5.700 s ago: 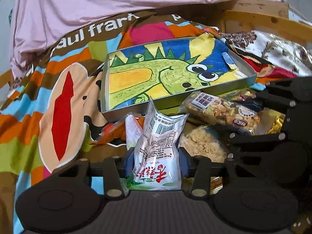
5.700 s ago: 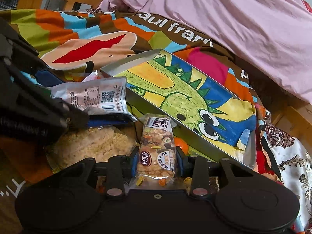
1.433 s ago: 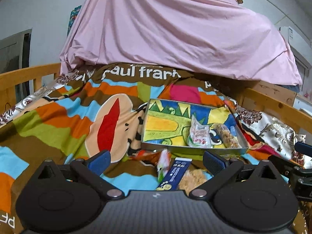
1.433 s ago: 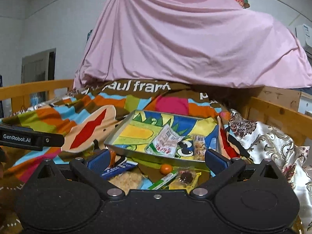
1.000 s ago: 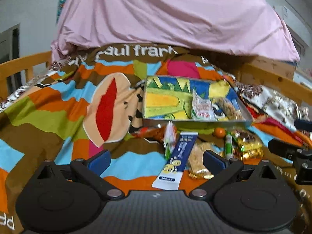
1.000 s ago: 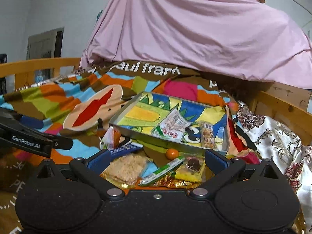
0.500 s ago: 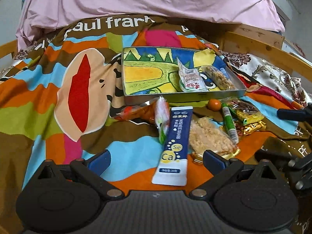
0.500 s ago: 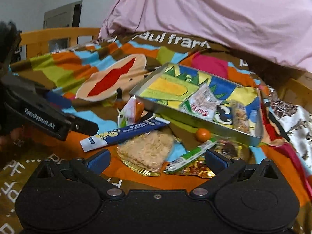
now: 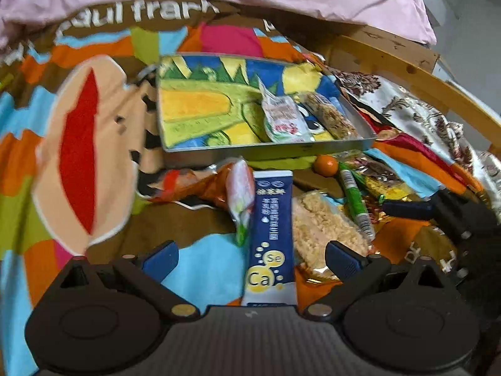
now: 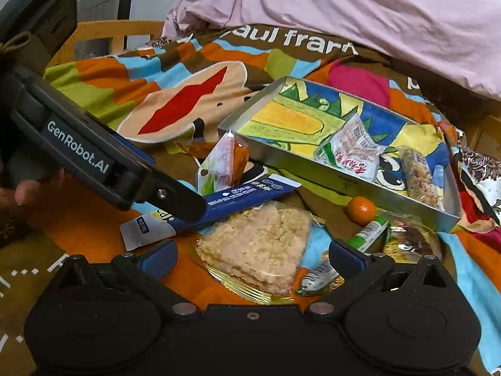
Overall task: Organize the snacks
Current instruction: 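Grasp the blue milk powder stick with the left gripper while the right grasps the rice-crisp block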
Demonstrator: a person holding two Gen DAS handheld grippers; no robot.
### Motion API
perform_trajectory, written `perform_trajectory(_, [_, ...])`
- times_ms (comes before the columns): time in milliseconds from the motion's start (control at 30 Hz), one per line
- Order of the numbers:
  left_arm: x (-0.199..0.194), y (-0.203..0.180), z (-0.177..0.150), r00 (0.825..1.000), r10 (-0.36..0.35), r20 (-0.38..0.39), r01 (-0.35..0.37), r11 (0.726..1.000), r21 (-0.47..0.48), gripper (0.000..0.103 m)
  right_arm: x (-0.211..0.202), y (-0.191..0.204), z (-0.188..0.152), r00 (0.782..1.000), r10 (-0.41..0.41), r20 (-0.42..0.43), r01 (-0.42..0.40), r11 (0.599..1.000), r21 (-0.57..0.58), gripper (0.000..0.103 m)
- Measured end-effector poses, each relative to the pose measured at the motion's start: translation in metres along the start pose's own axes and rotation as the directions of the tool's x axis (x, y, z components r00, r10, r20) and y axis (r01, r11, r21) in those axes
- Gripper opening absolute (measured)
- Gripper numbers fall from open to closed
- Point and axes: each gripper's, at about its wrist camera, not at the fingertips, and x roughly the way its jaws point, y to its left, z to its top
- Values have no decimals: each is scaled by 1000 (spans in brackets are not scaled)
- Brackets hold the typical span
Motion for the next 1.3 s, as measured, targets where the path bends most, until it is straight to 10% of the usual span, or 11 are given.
perform_trajectory(200, [16,-1,7,996,-55,-65,56,998,22,95,16,0,2,999,-5,-36,7,999,31,102])
perform_trajectory(700, [26,-13,8,990,4,-139,-3,1000,7,42,17,-9,6,992,78,-102,-74,996,41,85])
perform_trajectory(1300, [-15,-17,-26,984,40,-174,-68,984,-164,43,-30,-2,-13,987,77,-142,-71,996,46,96])
